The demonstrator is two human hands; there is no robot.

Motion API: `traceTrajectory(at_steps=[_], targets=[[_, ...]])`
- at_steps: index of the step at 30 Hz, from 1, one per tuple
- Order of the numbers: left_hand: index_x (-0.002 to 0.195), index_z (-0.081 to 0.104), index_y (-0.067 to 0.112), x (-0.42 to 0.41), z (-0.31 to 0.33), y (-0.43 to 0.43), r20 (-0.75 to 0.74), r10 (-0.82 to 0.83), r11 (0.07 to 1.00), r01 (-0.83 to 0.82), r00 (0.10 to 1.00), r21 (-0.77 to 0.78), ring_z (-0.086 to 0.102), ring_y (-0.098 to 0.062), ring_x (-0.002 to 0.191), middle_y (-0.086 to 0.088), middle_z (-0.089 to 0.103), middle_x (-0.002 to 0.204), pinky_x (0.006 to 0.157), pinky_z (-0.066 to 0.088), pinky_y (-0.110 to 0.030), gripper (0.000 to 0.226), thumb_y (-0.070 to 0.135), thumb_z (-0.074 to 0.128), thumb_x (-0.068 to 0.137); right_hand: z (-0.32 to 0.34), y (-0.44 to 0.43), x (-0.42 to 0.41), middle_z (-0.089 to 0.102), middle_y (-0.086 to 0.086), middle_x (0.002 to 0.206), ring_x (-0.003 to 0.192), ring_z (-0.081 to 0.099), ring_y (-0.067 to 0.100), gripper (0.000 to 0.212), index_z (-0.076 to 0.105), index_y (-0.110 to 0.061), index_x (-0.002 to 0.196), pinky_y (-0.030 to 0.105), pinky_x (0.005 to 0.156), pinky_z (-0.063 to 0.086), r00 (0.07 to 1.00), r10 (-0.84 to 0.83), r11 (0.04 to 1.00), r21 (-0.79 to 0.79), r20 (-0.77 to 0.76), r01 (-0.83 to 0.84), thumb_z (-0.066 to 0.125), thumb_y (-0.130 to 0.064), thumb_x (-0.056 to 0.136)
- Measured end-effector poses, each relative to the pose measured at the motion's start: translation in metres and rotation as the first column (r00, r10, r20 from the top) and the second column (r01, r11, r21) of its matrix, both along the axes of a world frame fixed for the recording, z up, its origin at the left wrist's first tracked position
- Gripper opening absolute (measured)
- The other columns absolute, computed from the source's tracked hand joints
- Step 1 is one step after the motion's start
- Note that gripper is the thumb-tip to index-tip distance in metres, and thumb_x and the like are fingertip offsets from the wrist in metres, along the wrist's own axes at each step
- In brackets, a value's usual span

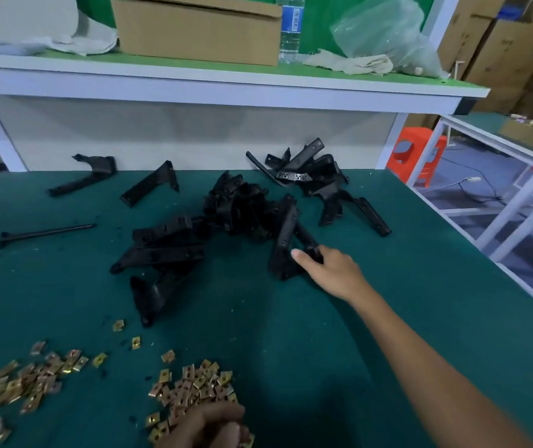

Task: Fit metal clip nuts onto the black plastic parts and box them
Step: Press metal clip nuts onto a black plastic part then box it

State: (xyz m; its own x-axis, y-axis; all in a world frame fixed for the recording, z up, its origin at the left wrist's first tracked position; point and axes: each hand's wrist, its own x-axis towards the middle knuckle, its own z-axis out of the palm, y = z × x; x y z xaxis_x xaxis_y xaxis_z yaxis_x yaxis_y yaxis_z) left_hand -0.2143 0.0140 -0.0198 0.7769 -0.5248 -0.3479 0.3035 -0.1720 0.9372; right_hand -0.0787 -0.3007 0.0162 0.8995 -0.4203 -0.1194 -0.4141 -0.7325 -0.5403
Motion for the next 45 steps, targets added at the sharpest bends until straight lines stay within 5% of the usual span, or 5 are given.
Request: traceTrajectory(at_steps=[8,15,21,36,45], targets=[[0.096,0.066,0.058,-0.015,0.022,0.009,0.215,0.121,0.98,-0.151,0.969,0.132,0.066,0.007,0.096,0.025,0.072,0.102,0.081,0.05,-0.015,0.023,0.036,0.064,0.092,0.019,0.01,-0.107,0.078,0.007,0.084,0.07,0.073,0.017,0.083,0.081,-0.015,0.087,0.033,0.066,0.056,0.917,-0.396,0.666,0.704,0.056,0.245,0.033,-0.083,0.089],[0.106,0.064,0.041,-0.021,0.005,0.018,0.677,-0.127,0.825,-0.301,0.725,0.478,0.05,-0.001,0.101,0.031,0.056,0.1,0.084,0.04,-0.019,0.011,0.041,0.059,0.096,0.011,0.01,-0.201,0.078,0.006,0.1,0.091,0.076,0.019,0.051,0.082,-0.015,0.08,0.028,0.071,0.062,0.796,-0.566,0.235,0.967,0.216,-0.096,0.04,-0.033,0.104],[0.12,0.059,0.037,-0.025,-0.01,0.004,0.682,-0.282,0.805,-0.22,0.675,0.551,0.04,-0.006,0.109,0.02,0.053,0.112,0.096,0.035,-0.022,0.027,0.051,0.054,0.097,-0.014,0.041,-0.229,0.073,0.001,0.089,0.082,0.073,0.012,0.007,0.061,-0.015,0.087,0.023,0.07,0.06,0.759,-0.599,0.156,0.967,0.256,-0.202,0.059,-0.01,0.083],[0.109,0.058,0.03,-0.026,-0.004,-0.011,0.712,-0.331,0.815,-0.193,0.62,0.546,0.045,-0.006,0.096,0.016,0.059,0.103,0.081,0.036,-0.02,0.012,0.026,0.061,0.098,-0.025,0.087,-0.201,0.064,0.01,0.131,0.107,0.058,0.028,0.037,0.073,-0.019,0.122,0.032,0.099,0.046,0.74,-0.653,0.039,0.983,0.162,-0.181,0.064,-0.02,0.087],[0.098,0.055,0.032,-0.02,-0.001,-0.012,0.684,-0.353,0.829,-0.126,0.638,0.545,0.045,-0.003,0.096,0.022,0.053,0.096,0.081,0.032,-0.016,0.006,0.027,0.059,0.098,-0.031,0.111,-0.201,0.075,0.004,0.105,0.083,0.075,0.024,0.026,0.061,-0.035,0.116,0.027,0.06,0.058,0.808,-0.55,0.037,0.972,0.212,-0.23,0.06,-0.03,0.091]])
